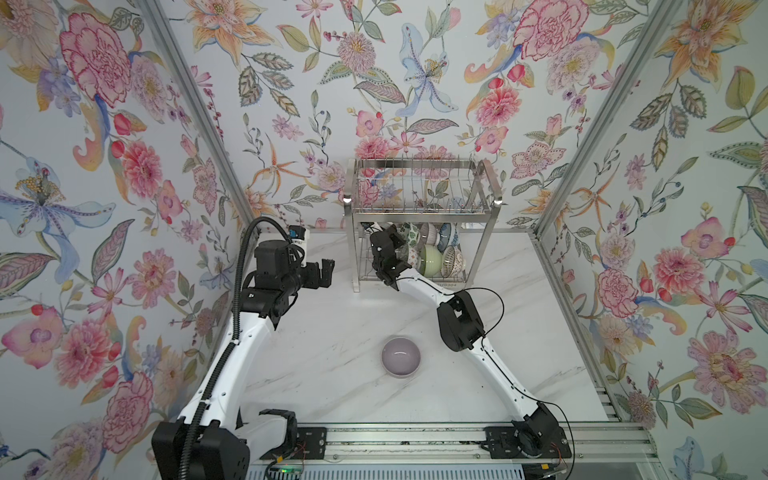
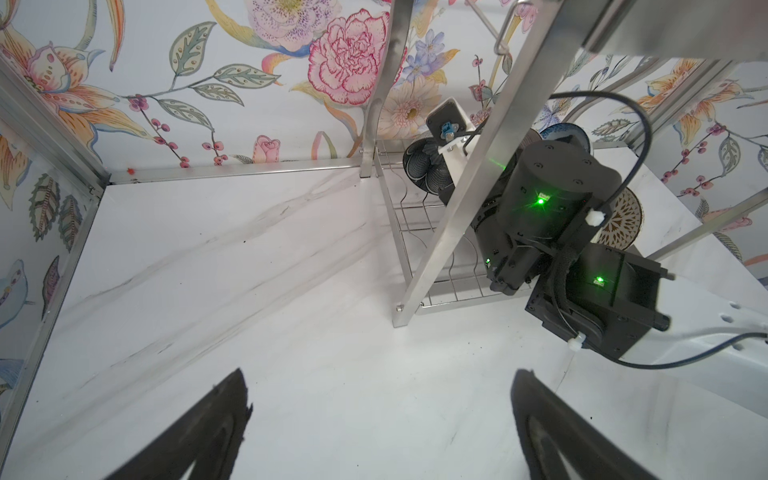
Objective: Load the bowls into the dish rack
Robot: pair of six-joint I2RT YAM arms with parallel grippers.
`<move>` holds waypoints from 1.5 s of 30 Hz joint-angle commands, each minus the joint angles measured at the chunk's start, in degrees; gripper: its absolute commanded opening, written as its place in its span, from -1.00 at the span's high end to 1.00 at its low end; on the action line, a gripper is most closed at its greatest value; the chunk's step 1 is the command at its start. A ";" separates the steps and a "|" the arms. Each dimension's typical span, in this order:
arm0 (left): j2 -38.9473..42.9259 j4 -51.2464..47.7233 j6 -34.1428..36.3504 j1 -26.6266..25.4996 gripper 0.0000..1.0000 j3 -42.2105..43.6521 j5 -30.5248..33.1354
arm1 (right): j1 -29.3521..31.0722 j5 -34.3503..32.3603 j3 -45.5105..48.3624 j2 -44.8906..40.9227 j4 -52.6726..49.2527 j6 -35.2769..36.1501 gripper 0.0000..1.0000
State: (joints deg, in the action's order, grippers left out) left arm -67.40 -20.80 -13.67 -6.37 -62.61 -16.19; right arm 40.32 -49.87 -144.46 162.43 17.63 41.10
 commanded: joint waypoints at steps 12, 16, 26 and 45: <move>0.54 2.00 0.26 0.59 -0.98 2.39 -1.79 | -1.64 -0.31 -2.43 2.39 3.82 2.58 1.00; 0.25 2.43 0.16 0.57 -0.99 2.98 -2.08 | -1.86 -0.13 -2.79 2.88 3.14 2.33 1.00; -0.87 3.11 0.31 0.66 -0.98 3.63 -2.36 | -2.21 2.52 -4.85 4.00 -0.04 0.87 0.87; -2.04 3.60 0.23 1.12 -0.99 3.81 -2.87 | -1.69 5.39 -4.75 4.21 -1.41 0.51 0.48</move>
State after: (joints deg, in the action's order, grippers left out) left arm -69.12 -17.91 -13.67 -5.93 -59.59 -17.85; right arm 38.24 -45.41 -147.98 165.36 16.99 42.22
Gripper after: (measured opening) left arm 0.994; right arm 0.257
